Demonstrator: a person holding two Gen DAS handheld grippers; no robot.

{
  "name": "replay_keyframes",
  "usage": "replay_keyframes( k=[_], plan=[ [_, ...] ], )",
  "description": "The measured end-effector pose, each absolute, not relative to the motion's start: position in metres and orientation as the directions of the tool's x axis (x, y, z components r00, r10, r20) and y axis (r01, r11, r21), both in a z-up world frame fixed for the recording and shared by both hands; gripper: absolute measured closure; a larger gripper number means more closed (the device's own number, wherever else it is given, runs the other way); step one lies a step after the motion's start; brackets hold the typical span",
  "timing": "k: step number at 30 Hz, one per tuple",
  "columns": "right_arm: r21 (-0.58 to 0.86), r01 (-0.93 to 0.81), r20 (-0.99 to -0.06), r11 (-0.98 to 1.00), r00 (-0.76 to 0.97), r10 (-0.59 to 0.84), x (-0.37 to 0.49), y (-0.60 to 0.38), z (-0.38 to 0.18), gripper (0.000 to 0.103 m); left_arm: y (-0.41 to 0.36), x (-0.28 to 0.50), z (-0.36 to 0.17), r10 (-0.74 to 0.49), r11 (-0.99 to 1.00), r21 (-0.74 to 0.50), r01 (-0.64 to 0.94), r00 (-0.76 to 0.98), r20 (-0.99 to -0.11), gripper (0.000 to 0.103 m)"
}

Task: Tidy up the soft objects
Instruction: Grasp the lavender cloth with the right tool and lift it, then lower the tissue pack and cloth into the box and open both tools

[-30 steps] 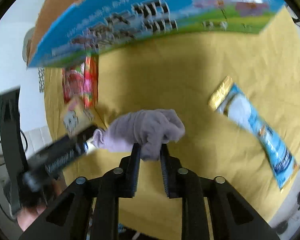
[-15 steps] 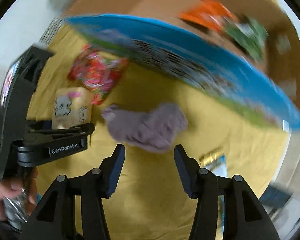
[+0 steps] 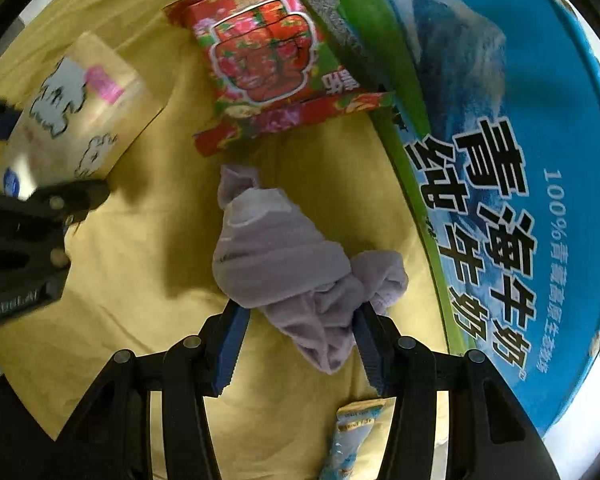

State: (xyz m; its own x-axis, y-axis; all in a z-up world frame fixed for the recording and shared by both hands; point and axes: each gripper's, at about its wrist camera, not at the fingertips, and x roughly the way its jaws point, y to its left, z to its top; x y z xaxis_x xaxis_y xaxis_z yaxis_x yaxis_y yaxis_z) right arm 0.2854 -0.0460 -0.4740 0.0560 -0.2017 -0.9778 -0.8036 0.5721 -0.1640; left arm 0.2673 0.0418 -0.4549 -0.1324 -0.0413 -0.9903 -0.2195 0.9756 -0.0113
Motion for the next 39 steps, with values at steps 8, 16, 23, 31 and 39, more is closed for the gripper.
replay_keyframes(
  k=[8, 16, 23, 31, 39],
  plan=[
    [-0.131, -0.706, -0.990, 0.696, 0.056, -0.129, 0.322, -0.066, -0.467, 0.069, 0.043, 0.274, -0.441, -0.035, 0.976, -0.009, -0.216, -0.115, -0.993, 0.042],
    [0.114, -0.325, -0.992, 0.939, -0.083, 0.092, 0.340, -0.132, -0.429, 0.070, 0.019, 0.269, -0.387, 0.052, 0.991, 0.050, -0.121, 0.017, -0.998, 0.043],
    [0.287, -0.038, -0.957, 0.957, -0.051, 0.285, 0.341, -0.191, -0.374, 0.070, -0.018, 0.271, -0.324, 0.054, 0.999, 0.052, -0.015, 0.158, -0.986, 0.043],
    [0.328, 0.059, -0.942, 0.943, 0.096, 0.321, 0.373, -0.238, -0.299, 0.070, -0.052, 0.304, -0.244, -0.054, 0.997, -0.039, 0.063, 0.267, -0.962, 0.043],
    [0.312, 0.178, -0.941, 0.933, 0.195, 0.277, 0.393, -0.269, -0.274, 0.070, -0.063, 0.383, -0.221, -0.093, 0.994, -0.070, 0.088, 0.284, -0.954, 0.043]
  ],
)
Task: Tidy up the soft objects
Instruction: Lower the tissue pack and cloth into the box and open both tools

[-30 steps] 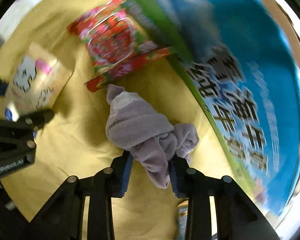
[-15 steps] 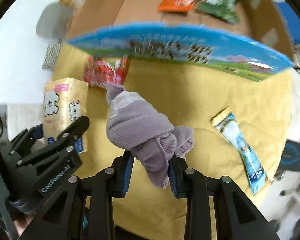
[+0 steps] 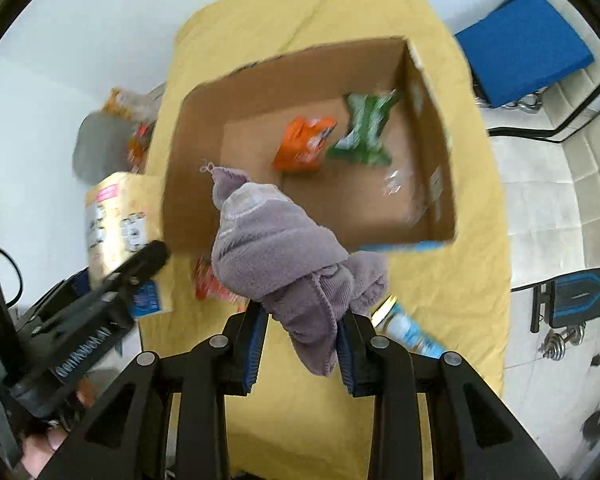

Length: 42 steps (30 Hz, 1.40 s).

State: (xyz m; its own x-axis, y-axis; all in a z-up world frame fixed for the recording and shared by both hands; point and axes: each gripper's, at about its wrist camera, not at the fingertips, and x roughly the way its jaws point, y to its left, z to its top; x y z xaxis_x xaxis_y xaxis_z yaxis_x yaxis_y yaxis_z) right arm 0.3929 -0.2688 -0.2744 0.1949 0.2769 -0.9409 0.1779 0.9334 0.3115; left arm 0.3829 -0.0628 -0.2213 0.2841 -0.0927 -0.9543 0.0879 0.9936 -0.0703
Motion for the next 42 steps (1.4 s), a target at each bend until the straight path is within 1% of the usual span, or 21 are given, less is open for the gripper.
replay_keyframes(
  k=[5, 12, 19, 25, 27, 29, 33, 36, 42],
  plan=[
    [0.273, 0.263, -0.957, 0.925, 0.168, 0.234, 0.419, -0.291, -0.294, 0.070, -0.056, 0.441, -0.253, -0.094, 0.995, -0.084, 0.055, 0.217, -0.972, 0.043],
    [0.230, 0.376, -0.973, 0.897, 0.111, 0.203, 0.455, -0.310, -0.349, 0.070, -0.060, 0.504, -0.312, -0.064, 0.997, -0.058, 0.056, 0.124, -0.990, 0.042],
    [0.203, 0.428, -0.979, 0.881, 0.060, 0.196, 0.470, -0.308, -0.394, 0.070, -0.075, 0.536, -0.351, -0.054, 0.995, -0.049, 0.084, 0.062, -0.997, 0.042],
    [0.175, 0.421, -0.983, 0.890, 0.021, 0.183, 0.476, -0.307, -0.420, 0.069, -0.088, 0.552, -0.376, -0.046, 0.992, -0.045, 0.120, 0.008, -0.999, 0.042],
    [0.164, 0.424, -0.984, 0.891, 0.003, 0.180, 0.475, -0.306, -0.425, 0.068, -0.092, 0.555, -0.382, -0.032, 0.990, -0.032, 0.136, -0.003, -0.999, 0.042],
    [0.150, 0.419, -0.984, 0.895, -0.021, 0.174, 0.477, -0.306, -0.436, 0.065, -0.094, 0.558, -0.388, -0.014, 0.990, -0.015, 0.142, -0.013, -1.000, 0.042],
    [0.154, 0.418, -0.983, 0.896, -0.026, 0.181, 0.477, -0.302, -0.435, 0.060, -0.094, 0.560, -0.388, -0.021, 0.992, -0.024, 0.120, -0.024, -1.000, 0.040],
    [0.149, 0.415, -0.984, 0.898, -0.023, 0.174, 0.475, -0.300, -0.434, 0.057, -0.091, 0.559, -0.380, -0.028, 0.994, -0.029, 0.105, -0.008, -1.000, 0.035],
    [0.146, 0.394, -0.987, 0.908, -0.010, 0.163, 0.468, -0.296, -0.427, 0.054, -0.083, 0.545, -0.358, -0.029, 0.996, -0.026, 0.082, 0.034, -0.999, 0.035]
  ],
)
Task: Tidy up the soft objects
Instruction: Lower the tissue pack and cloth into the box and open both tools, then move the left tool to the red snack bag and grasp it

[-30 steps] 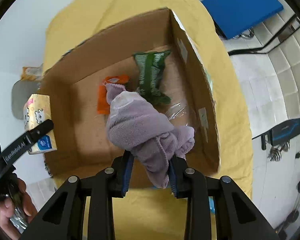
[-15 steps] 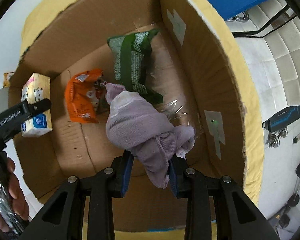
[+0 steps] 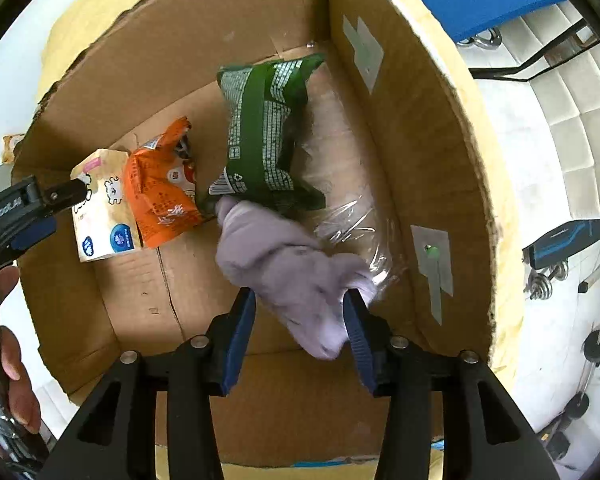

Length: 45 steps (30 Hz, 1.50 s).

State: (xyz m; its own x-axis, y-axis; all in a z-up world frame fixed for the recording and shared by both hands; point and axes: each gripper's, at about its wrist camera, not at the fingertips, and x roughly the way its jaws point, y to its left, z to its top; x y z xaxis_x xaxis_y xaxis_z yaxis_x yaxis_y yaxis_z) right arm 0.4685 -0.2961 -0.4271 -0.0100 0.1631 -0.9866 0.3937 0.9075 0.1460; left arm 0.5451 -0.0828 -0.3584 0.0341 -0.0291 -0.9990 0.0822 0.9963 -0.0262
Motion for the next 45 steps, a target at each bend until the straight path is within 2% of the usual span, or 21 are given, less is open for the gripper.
replay_keyframes(
  k=[9, 12, 13, 14, 17, 20, 28, 36, 41, 45],
  plan=[
    [0.099, 0.296, -0.995, 0.950, 0.052, 0.087, 0.455, -0.284, -0.393, 0.046, -0.070, 0.494, -0.320, -0.044, 0.997, -0.037, 0.075, 0.104, -0.994, 0.034],
    [0.090, 0.258, -0.994, 0.962, 0.086, 0.070, 0.449, -0.278, -0.379, 0.036, -0.070, 0.473, -0.307, -0.033, 0.996, -0.020, 0.091, 0.144, -0.989, 0.032],
    [0.083, 0.247, -0.993, 0.965, 0.096, 0.061, 0.446, -0.274, -0.375, 0.031, -0.070, 0.466, -0.302, -0.026, 0.996, -0.012, 0.092, 0.156, -0.987, 0.028],
    [0.075, 0.233, -0.993, 0.969, 0.109, 0.051, 0.442, -0.271, -0.369, 0.025, -0.070, 0.462, -0.299, -0.026, 0.996, -0.011, 0.090, 0.164, -0.986, 0.018],
    [0.050, 0.190, -0.988, 0.981, 0.153, 0.021, 0.432, -0.259, -0.353, 0.013, -0.068, 0.448, -0.289, -0.024, 0.997, -0.009, 0.077, 0.191, -0.981, 0.009],
    [0.037, 0.162, -0.981, 0.986, 0.195, 0.005, 0.420, -0.250, -0.338, 0.002, -0.064, 0.434, -0.275, -0.017, 0.997, 0.001, 0.079, 0.233, -0.972, 0.007],
    [0.021, 0.135, -0.956, 0.991, 0.292, -0.020, 0.389, -0.241, -0.297, 0.000, -0.062, 0.393, -0.232, -0.002, 0.995, 0.030, 0.091, 0.340, -0.941, 0.005],
    [0.042, 0.149, -0.945, 0.988, 0.327, -0.009, 0.365, -0.239, -0.275, 0.000, -0.044, 0.369, -0.211, -0.006, 0.999, 0.013, 0.049, 0.366, -0.931, 0.005],
    [0.074, 0.223, -0.954, 0.972, 0.300, 0.004, 0.345, -0.248, -0.292, 0.000, -0.010, 0.360, -0.239, -0.034, 0.994, -0.059, -0.092, 0.251, -0.967, 0.005],
    [0.102, 0.284, -0.974, 0.953, 0.224, 0.038, 0.328, -0.254, -0.327, 0.000, 0.022, 0.349, -0.296, -0.088, 0.957, -0.108, -0.270, 0.085, -0.992, 0.005]
  ],
)
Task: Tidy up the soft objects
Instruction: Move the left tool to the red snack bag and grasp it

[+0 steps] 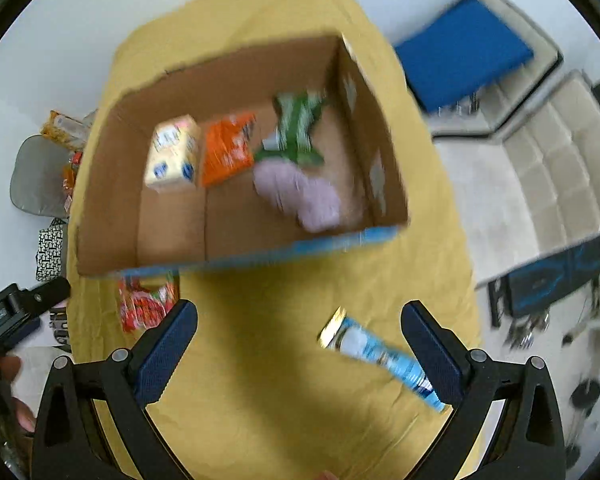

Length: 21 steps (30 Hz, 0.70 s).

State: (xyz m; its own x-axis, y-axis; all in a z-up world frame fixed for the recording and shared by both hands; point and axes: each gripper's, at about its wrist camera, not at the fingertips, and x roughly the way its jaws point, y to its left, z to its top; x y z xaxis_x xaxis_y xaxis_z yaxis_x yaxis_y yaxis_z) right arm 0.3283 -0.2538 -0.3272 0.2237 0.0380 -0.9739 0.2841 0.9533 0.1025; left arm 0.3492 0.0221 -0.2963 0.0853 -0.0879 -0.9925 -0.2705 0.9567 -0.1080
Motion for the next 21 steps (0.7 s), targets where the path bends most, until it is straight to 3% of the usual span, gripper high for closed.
replay_keyframes(
  k=[5, 11, 21],
  plan=[
    [0.104, 0.297, -0.983, 0.949, 0.175, 0.052, 0.314, -0.253, -0.364, 0.000, 0.050, 0.336, -0.366, -0.146, 0.883, -0.110, -0.457, -0.044, -0.988, 0.005],
    [0.097, 0.302, -0.992, 0.948, 0.104, 0.068, 0.307, -0.255, -0.389, 0.000, 0.060, 0.325, -0.415, -0.287, 0.753, -0.193, -0.629, -0.049, -0.957, 0.005],
    [0.073, 0.295, -0.996, 0.953, 0.073, 0.053, 0.306, -0.258, -0.410, 0.000, 0.044, 0.318, -0.446, -0.330, 0.721, -0.218, -0.658, -0.049, -0.943, 0.005]
  ],
)
